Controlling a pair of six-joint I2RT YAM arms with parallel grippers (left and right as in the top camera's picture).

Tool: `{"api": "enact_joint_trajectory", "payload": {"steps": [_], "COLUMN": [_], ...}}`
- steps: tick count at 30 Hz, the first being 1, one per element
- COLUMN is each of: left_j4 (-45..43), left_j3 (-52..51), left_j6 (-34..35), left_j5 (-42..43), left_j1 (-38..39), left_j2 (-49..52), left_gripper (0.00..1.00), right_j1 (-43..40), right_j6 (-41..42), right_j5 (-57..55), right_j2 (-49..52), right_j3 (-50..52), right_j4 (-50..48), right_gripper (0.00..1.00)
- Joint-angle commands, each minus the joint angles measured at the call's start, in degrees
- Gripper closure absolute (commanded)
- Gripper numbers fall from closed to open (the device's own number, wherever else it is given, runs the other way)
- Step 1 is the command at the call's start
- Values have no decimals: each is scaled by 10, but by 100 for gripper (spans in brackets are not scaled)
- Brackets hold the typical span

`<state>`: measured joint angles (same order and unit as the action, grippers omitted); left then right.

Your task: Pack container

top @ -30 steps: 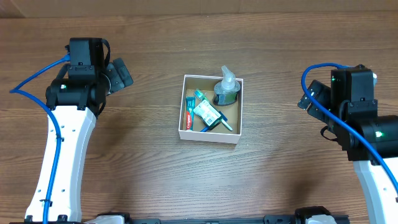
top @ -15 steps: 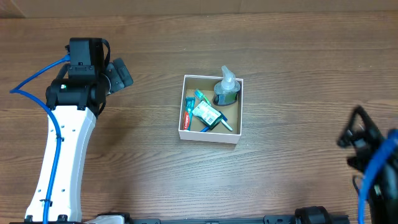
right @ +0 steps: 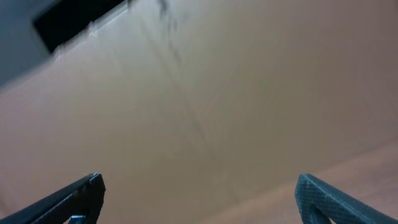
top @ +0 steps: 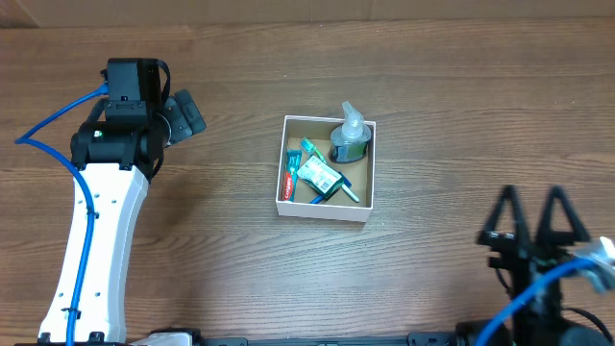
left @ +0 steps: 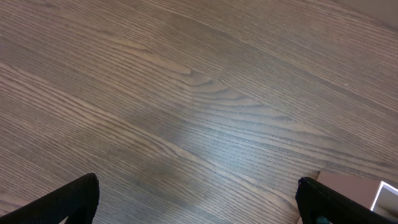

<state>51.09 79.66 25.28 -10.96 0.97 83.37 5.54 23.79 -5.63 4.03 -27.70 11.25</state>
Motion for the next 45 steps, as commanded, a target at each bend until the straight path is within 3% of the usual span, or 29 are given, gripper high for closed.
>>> {"api": "enact_joint_trajectory", "payload": {"steps": [1, 18, 26, 34, 45], "left_j4": [-1, -1, -1, -1, -1], "left_j3": [11, 11, 11, 11, 11], "left_j6": [-9, -9, -9, -9, -9], "left_j5": [0, 0, 0, 0, 0], "left_j1": [-2, -2, -2, -2, -2], "left_j2": [-5, -5, -5, -5, -5], "left_gripper": [0, 0, 0, 0, 0], "right_j1": [-6, -11, -11, -11, -11], "right_j6": [-48, -168, -168, -196, -195], "right_j5": [75, 92, 90, 90, 90], "right_j2": [-16, -39, -39, -39, -39], "right_j3": [64, 228, 273, 273, 273], "right_j4": [-29, -141, -138, -67, -67], "right_gripper": [0, 0, 0, 0, 0]}}
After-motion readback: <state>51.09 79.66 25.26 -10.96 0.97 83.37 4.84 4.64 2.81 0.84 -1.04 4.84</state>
